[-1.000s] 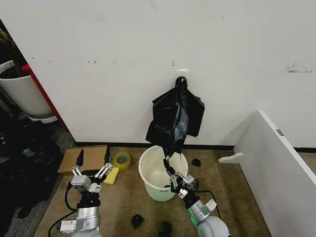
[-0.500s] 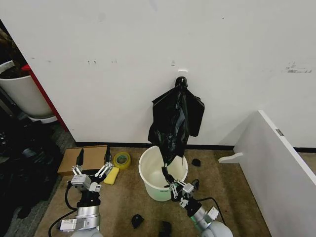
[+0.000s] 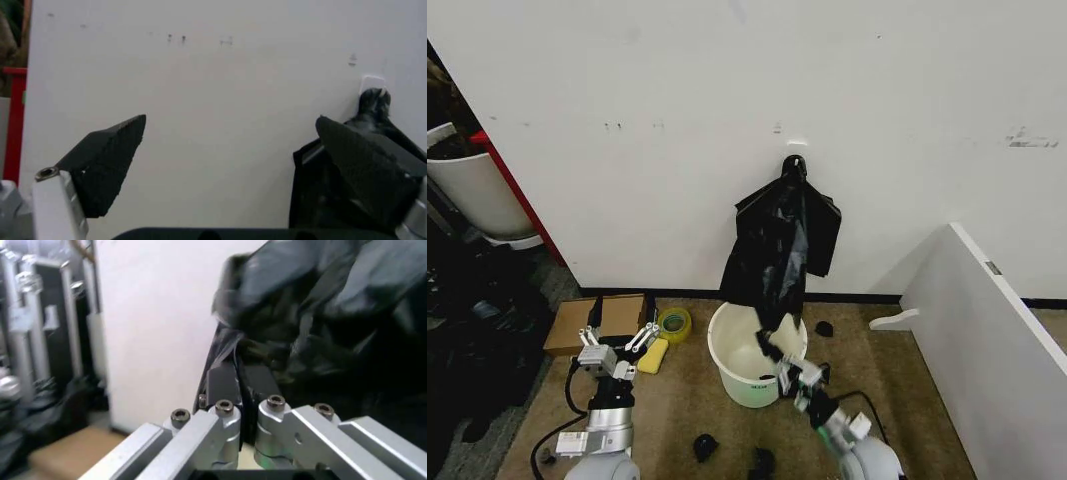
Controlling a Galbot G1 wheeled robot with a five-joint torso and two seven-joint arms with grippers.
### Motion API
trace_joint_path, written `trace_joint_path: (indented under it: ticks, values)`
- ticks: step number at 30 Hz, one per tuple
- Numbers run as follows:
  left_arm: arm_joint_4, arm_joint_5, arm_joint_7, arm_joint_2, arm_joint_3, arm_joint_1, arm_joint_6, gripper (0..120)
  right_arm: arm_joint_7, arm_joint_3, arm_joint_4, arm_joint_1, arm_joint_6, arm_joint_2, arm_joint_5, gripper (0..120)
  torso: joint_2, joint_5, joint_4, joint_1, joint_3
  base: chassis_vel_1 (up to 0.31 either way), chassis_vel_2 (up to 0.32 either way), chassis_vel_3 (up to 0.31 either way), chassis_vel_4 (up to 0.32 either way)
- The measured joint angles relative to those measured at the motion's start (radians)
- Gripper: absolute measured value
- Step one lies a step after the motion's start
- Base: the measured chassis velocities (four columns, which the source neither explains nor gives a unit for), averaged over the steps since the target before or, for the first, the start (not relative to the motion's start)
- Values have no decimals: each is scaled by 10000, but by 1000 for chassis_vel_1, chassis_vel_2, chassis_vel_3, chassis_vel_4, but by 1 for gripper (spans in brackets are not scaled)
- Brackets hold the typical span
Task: Place the garbage bag over the trash bin.
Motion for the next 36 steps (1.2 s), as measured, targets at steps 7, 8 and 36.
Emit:
trace_joint_path:
  ticks: [7,8,36]
  values:
    - [218,168,52,211,152,-424,239,100,619,-205,-491,965,53,347,-228,0,0,-2,2,0,1,0,0,0,0]
    - [218,168,52,211,152,-424,239,100,619,-205,-491,965,53,347,-228,0,0,-2,2,0,1,0,0,0,0]
    - [347,181,45,145,-42,-378,296,100,5980,-641,-1250,2596,-2260,697,-346,100,0,-1,2,1,0,0,0,0,0]
